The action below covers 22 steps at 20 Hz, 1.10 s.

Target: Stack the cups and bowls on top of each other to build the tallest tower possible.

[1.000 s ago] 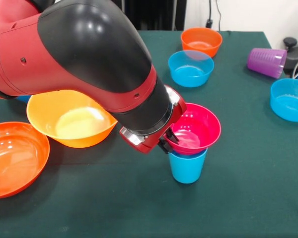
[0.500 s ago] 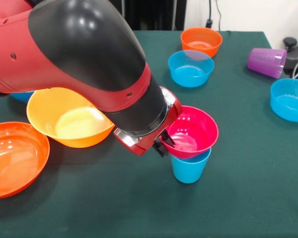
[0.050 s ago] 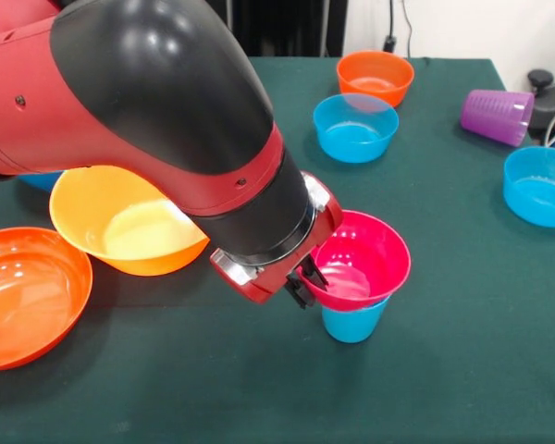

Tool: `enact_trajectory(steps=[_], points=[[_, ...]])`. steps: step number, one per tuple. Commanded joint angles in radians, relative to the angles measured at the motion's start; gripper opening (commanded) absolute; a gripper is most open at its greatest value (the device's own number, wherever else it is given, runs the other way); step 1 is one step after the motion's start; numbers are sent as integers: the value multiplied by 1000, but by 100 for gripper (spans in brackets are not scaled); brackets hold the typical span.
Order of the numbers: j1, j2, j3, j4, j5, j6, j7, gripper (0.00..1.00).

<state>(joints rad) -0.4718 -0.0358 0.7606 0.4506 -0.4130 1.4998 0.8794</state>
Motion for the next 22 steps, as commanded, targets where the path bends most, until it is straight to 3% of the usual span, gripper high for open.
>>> enact_trajectory(steps=[1, 9, 22], points=[[28, 39, 2, -18, -26, 49, 88, 0], [10, 2, -43, 93, 22, -22, 119, 0], [9, -20, -77, 130, 46, -30, 128, 0]])
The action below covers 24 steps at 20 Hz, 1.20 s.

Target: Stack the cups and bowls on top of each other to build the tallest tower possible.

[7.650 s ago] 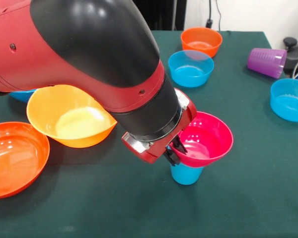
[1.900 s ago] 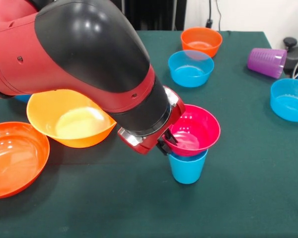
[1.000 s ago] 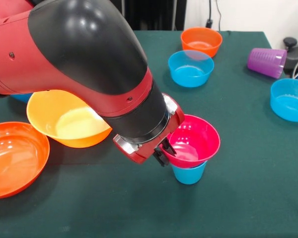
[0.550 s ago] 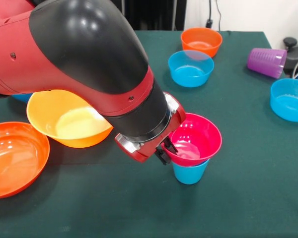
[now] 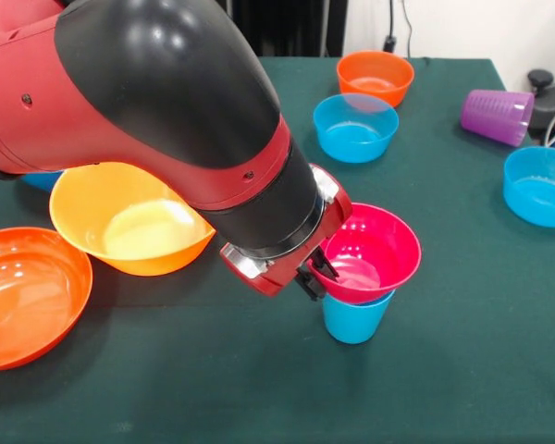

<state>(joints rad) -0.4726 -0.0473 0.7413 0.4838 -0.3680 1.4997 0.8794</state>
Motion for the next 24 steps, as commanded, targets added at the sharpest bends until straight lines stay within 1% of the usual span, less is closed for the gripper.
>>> enact_trajectory(steps=[1, 2, 3, 4, 11, 18, 24], points=[[10, -10, -60, 101, 3, -32, 129, 0], [18, -3, -55, 79, 0, -20, 131, 0], [18, -3, -55, 79, 1, -19, 131, 0], [13, -9, -61, 100, 7, -32, 133, 0], [11, -6, -63, 102, 9, -29, 126, 0], [10, -14, -71, 135, 25, -57, 141, 0], [18, -8, -75, 128, 39, -64, 138, 0]])
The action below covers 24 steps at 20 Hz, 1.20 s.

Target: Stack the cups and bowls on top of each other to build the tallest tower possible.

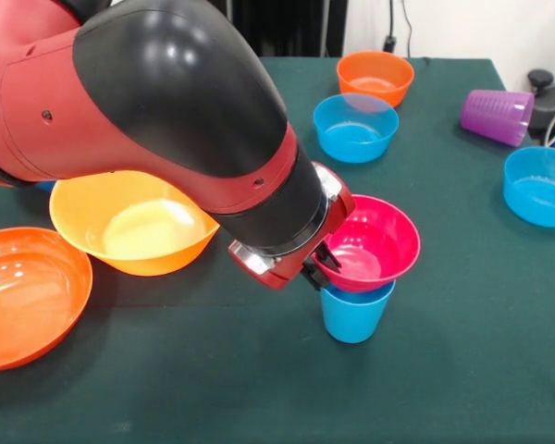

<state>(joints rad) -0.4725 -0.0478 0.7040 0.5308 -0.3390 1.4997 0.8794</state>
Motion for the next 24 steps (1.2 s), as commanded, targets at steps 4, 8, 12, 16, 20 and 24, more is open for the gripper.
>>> enact_trajectory(steps=[4, 8, 12, 16, 20, 24], points=[[25, -5, -42, 75, 18, -64, 140, 0], [28, -5, -45, 75, 25, -62, 143, 0], [29, 0, -43, 66, 25, -58, 140, 0], [32, 9, -35, 45, 22, -49, 132, 0], [35, 19, -27, 17, 15, -34, 123, 0], [36, 25, -22, 0, 11, -25, 116, 0]])
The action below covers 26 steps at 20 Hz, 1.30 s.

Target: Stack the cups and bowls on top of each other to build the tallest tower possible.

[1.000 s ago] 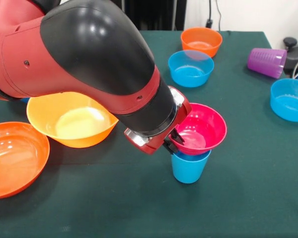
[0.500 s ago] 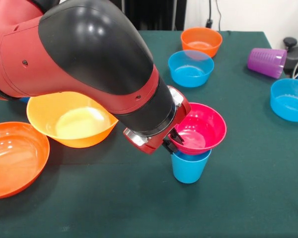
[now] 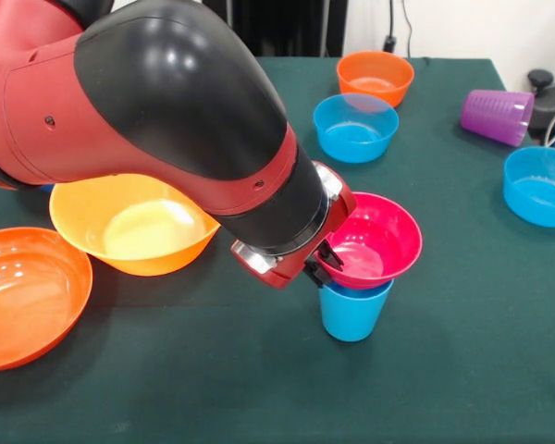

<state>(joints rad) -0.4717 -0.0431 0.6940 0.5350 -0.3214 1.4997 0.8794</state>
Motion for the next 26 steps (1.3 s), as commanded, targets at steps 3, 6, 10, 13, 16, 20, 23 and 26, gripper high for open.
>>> enact_trajectory(steps=[3, 6, 10, 13, 16, 20, 23, 26], points=[[33, 19, -13, 3, -4, -28, 116, 0], [29, 15, -17, 12, -2, -33, 117, 0], [27, 15, -17, 17, 0, -37, 114, 0], [25, 13, -18, 22, 2, -40, 112, 0], [25, 14, -17, 16, -1, -38, 111, 0], [27, 18, -9, 12, 3, -40, 104, 0], [29, 21, -6, 6, 2, -39, 103, 0], [27, 16, -9, 14, 4, -40, 104, 0]])
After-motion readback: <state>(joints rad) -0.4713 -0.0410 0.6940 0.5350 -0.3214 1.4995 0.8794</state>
